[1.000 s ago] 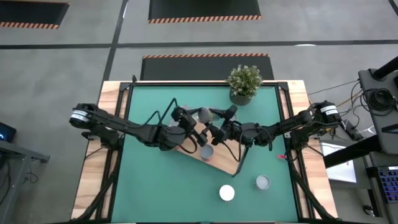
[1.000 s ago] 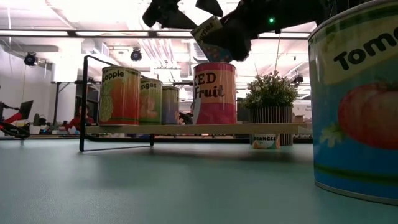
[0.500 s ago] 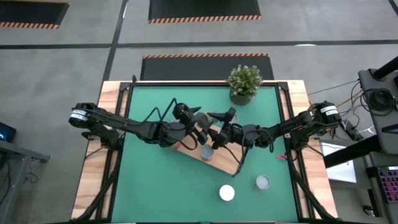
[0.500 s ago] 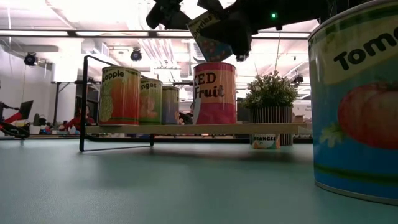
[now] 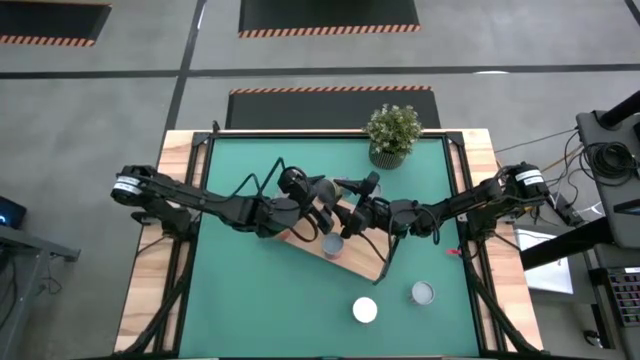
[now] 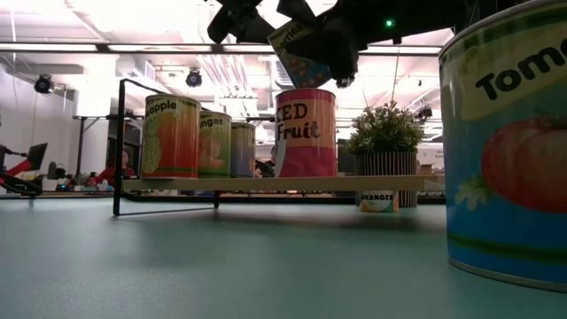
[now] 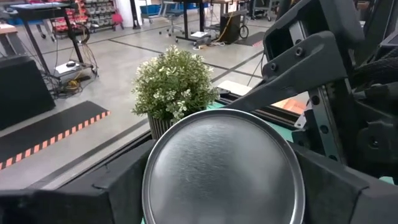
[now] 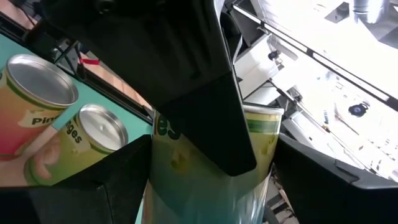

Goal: Pick and place cans onto a shelf
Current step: Put the canned cherries on the shelf

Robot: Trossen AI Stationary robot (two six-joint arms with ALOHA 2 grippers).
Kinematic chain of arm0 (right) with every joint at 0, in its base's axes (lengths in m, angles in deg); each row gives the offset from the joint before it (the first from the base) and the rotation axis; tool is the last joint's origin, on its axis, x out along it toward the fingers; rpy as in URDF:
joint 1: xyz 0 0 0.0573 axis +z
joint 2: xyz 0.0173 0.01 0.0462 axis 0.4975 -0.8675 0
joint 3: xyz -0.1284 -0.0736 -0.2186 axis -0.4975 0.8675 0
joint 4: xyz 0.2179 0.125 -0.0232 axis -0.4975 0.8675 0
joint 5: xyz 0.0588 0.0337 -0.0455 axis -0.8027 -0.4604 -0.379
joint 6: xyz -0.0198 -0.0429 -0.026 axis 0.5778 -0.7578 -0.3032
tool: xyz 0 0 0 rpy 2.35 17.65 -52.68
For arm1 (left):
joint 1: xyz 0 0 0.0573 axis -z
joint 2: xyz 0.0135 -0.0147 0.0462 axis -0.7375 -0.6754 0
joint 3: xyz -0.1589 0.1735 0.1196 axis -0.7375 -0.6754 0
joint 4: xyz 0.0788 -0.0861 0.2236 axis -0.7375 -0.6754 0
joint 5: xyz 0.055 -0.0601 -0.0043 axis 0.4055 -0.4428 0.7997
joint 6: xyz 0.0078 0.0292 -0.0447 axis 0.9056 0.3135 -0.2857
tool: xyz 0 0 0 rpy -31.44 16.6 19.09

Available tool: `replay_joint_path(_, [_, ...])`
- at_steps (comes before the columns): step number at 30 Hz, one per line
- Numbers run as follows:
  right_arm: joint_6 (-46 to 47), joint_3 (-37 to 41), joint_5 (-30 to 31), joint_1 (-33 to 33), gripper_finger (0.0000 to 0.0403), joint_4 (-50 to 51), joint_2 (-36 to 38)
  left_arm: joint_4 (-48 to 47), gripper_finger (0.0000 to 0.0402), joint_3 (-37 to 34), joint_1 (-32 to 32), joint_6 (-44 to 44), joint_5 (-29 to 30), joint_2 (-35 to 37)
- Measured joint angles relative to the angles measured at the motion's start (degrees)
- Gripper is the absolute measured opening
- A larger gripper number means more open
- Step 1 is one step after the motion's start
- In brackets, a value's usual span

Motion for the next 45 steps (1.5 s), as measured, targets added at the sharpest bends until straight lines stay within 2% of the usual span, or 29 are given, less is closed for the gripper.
replay_joint_path(6, [0.1,0.0,0.0,0.0,0.0302,0.0,0.0,0.0,0.0297,0.0,0.0,0.0,0.0,0.0])
replay_joint_path(10, [1.4,-0.2,0.1,0.0,0.032,0.1,0.0,0.1,0.031,0.0,0.0,-0.2,0.0,0.0])
replay_joint_path(18, [2.7,-0.7,0.1,0.0,0.0341,0.0,0.4,-1.3,0.0301,1.0,0.0,0.0,0.0,0.0])
replay_joint_path(25, [5.0,-0.7,0.0,0.1,0.0343,0.1,1.8,-11.0,0.0301,6.2,0.5,-0.1,0.6,0.0])
replay_joint_path(29, [7.2,-0.7,0.2,0.1,0.0343,1.3,3.6,-21.6,0.0302,10.6,1.8,-0.9,6.0,0.0])
replay_joint_path(33, [11.6,-0.7,0.1,0.2,0.0343,6.4,7.1,-34.1,0.0304,15.5,3.0,-5.8,6.3,0.0])
replay_joint_path(36, [16.0,-0.7,-0.3,0.2,0.0343,12.9,10.8,-43.1,0.0305,18.7,4.0,-10.3,4.2,0.0])
replay_joint_path(39, [20.9,-0.7,-2.0,0.2,0.0343,19.6,14.8,-49.8,0.0305,21.2,4.6,-14.4,-1.8,0.0])
replay_joint_path(42, [24.8,-0.7,-4.7,0.2,0.0343,25.2,18.2,-52.3,0.0306,21.6,4.9,-17.7,-8.2,0.0])
replay_joint_path(45, [27.6,-0.7,-8.2,0.2,0.0343,28.7,20.8,-54.5,0.0306,21.6,5.1,-20.9,-11.7,0.0])
